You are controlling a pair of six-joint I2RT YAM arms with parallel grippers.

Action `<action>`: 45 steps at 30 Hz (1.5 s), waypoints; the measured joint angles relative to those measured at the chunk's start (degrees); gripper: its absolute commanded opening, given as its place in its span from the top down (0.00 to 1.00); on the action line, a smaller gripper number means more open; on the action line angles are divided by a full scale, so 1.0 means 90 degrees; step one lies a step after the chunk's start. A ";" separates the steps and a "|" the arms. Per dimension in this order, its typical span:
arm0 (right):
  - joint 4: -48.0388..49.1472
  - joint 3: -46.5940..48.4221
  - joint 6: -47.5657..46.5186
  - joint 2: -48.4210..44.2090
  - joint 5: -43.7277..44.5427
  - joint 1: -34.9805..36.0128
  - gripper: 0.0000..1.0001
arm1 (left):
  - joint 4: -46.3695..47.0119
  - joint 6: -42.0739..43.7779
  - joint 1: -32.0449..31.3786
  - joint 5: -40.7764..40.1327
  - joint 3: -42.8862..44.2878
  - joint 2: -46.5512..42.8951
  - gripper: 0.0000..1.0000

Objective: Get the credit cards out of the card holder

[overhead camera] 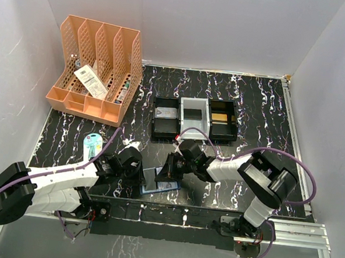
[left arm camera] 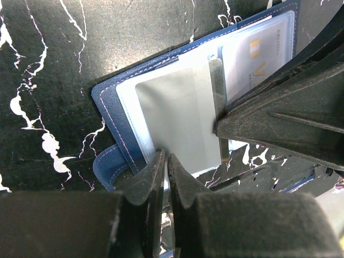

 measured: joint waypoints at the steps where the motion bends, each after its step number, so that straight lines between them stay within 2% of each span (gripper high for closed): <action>1: -0.0002 0.0000 -0.0002 0.0000 0.0000 0.0000 0.98 | 0.0012 0.0010 0.0000 0.0005 -0.0012 -0.0012 0.94; 16: -0.0236 -0.0085 -0.0228 -0.0311 -0.0163 -0.0189 0.97 | 0.0070 0.0066 0.0000 0.0039 -0.0083 -0.0046 0.95; 26: -0.0206 -0.0189 -0.0265 -0.0367 -0.0250 -0.0250 0.97 | -0.0250 0.0423 -0.0027 -0.0007 0.0151 -0.0182 0.68; 29: -0.0185 -0.0204 -0.0216 -0.0367 -0.0240 -0.0250 0.96 | -0.0347 0.0605 -0.0036 -0.0090 0.0505 -0.0372 0.64; 34: -0.0163 -0.0248 -0.0143 -0.0367 -0.0206 -0.0250 0.96 | 0.0083 0.0685 -0.0036 -0.0124 0.0763 -0.0602 0.64; 38: -0.0061 -0.0374 -0.0012 -0.0393 -0.0097 -0.0250 0.96 | 0.0180 0.0559 -0.0036 -0.0124 0.0719 -0.0270 0.67; 45: 0.0396 -0.0760 0.0338 -0.0461 -0.0087 -0.0250 0.95 | 0.0512 0.0063 -0.0024 0.0051 -0.0185 -0.0100 0.68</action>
